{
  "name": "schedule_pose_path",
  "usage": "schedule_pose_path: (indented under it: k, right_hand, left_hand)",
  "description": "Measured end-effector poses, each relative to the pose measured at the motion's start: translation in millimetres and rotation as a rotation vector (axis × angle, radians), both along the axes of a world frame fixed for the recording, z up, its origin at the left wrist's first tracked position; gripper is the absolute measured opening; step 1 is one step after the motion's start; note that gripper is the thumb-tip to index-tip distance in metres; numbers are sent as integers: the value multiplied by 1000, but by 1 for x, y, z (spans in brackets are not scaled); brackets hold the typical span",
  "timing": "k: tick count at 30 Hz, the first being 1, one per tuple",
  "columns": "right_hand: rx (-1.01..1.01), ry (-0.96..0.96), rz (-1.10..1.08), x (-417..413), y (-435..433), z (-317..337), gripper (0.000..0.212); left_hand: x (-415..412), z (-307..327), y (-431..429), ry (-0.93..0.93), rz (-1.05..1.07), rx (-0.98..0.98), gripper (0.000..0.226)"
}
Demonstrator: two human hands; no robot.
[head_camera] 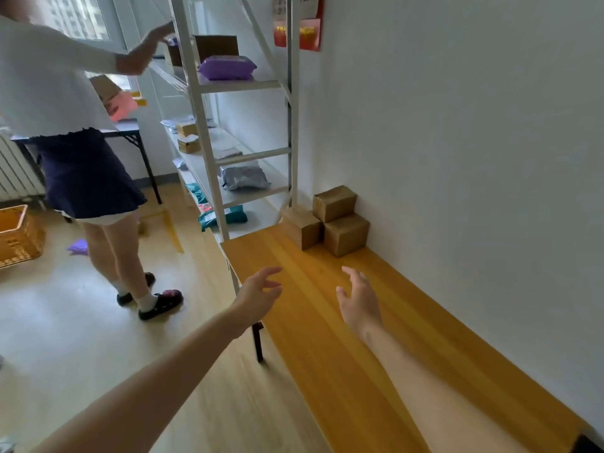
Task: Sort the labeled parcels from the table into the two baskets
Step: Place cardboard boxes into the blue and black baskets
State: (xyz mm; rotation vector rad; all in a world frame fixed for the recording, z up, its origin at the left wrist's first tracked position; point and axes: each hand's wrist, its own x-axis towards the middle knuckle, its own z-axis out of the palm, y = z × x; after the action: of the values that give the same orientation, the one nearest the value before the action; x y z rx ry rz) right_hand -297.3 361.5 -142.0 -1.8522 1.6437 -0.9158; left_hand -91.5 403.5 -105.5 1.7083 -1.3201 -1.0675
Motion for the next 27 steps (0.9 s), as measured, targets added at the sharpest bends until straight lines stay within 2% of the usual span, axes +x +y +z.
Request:
schedule_pose_path:
  k: [5,15,18,27]
  right_hand:
    - [73,29,12,46,-56,-26,44]
    - [165,5,-196,141,-164,-61,42]
    - [217,1,-274,163,-185,-75,42]
    - [380,1,-331,184,-244,-96,48]
  left_hand:
    - [54,-22,-65,36,5,23,41]
    - [154,-61,-230,24,-184,121,40]
    - [173,-76,-273,4,-247,183,41]
    - [192,-107,-362,-33,-338,275,44]
